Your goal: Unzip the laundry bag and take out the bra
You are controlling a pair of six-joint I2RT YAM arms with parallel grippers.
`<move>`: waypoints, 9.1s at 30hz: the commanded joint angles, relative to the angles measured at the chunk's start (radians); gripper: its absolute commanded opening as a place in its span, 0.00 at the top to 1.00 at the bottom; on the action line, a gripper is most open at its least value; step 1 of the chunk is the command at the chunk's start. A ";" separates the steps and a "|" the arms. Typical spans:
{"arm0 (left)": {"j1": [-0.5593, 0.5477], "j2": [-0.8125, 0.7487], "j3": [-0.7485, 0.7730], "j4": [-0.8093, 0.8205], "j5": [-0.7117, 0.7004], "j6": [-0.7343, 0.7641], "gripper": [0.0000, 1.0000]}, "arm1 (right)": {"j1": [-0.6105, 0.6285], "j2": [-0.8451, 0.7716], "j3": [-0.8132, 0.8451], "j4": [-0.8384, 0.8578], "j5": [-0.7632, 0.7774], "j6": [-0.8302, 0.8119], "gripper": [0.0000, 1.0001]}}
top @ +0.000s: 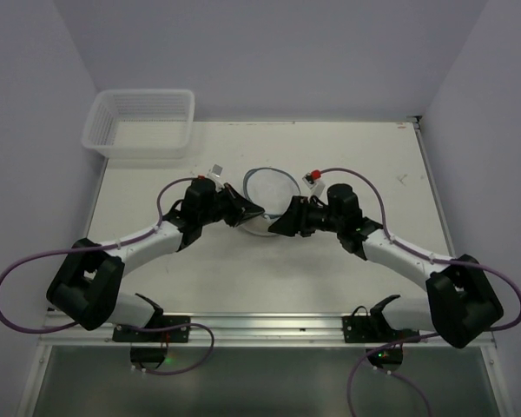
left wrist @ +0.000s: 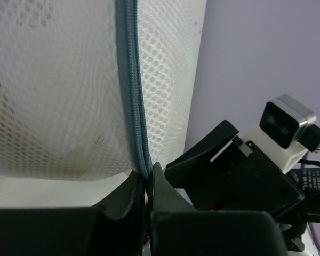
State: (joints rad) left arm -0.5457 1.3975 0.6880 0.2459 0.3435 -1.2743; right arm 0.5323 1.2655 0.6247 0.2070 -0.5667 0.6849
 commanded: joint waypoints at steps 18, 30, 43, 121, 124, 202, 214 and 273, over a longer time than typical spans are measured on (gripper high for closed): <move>-0.026 -0.002 -0.025 0.131 -0.008 -0.091 1.00 | 0.006 0.133 0.075 0.200 -0.078 0.074 0.47; -0.033 0.000 -0.025 0.090 -0.031 -0.048 1.00 | 0.006 0.123 0.109 0.186 -0.088 0.093 0.54; -0.040 0.003 -0.027 0.073 -0.061 -0.023 1.00 | 0.006 0.112 0.096 0.141 -0.055 0.085 0.77; 0.251 -0.071 0.170 -0.404 0.011 0.598 0.17 | -0.101 -0.033 0.310 -0.347 0.197 -0.295 1.00; 0.253 -0.074 0.163 -0.399 0.025 0.587 0.17 | -0.074 -0.098 0.282 -0.331 0.192 -0.323 1.00; -0.284 0.207 0.485 -0.490 -0.488 0.601 0.19 | -0.061 0.040 0.150 -0.368 0.370 -0.013 0.55; -0.284 0.253 0.513 -0.520 -0.505 0.604 0.19 | -0.063 -0.023 0.135 -0.388 0.381 -0.071 0.96; -0.243 -0.042 0.297 0.059 -0.127 0.527 1.00 | -0.061 -0.063 0.104 -0.402 0.370 -0.145 1.00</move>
State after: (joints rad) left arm -0.7837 1.3571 0.9360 0.0746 0.0814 -0.6788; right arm 0.4709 1.2289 0.7334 -0.2070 -0.2001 0.5556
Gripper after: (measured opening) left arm 0.052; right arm 0.012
